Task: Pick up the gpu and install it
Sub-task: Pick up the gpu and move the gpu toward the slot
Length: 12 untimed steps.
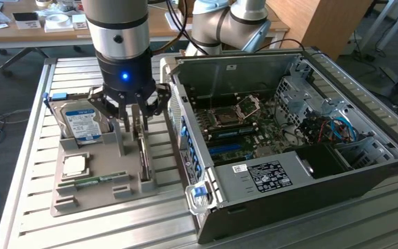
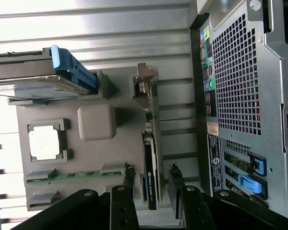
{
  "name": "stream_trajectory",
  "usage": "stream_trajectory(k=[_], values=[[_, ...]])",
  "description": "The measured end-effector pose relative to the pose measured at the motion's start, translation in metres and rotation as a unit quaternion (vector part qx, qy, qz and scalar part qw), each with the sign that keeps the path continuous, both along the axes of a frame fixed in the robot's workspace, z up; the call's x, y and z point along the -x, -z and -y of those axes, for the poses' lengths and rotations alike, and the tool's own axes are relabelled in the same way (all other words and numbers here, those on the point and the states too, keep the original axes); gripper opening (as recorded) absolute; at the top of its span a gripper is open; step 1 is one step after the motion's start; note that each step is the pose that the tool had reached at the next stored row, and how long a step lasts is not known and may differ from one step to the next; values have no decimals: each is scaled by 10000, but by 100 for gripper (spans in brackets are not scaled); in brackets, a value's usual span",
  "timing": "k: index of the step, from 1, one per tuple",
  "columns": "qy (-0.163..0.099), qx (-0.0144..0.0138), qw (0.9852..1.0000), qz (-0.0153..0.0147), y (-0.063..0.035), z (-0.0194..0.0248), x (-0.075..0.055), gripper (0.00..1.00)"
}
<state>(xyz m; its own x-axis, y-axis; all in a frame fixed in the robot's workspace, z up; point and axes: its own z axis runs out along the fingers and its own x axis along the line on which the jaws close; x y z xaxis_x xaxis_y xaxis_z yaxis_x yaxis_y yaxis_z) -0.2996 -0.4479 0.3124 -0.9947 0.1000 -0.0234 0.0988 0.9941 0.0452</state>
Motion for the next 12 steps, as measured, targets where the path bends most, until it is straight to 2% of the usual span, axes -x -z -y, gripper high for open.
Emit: stream_trajectory(k=[9, 12], values=[[0, 1, 10000, 0, 99, 0, 0, 42], [0, 1, 10000, -1, 104, 0, 0, 42]])
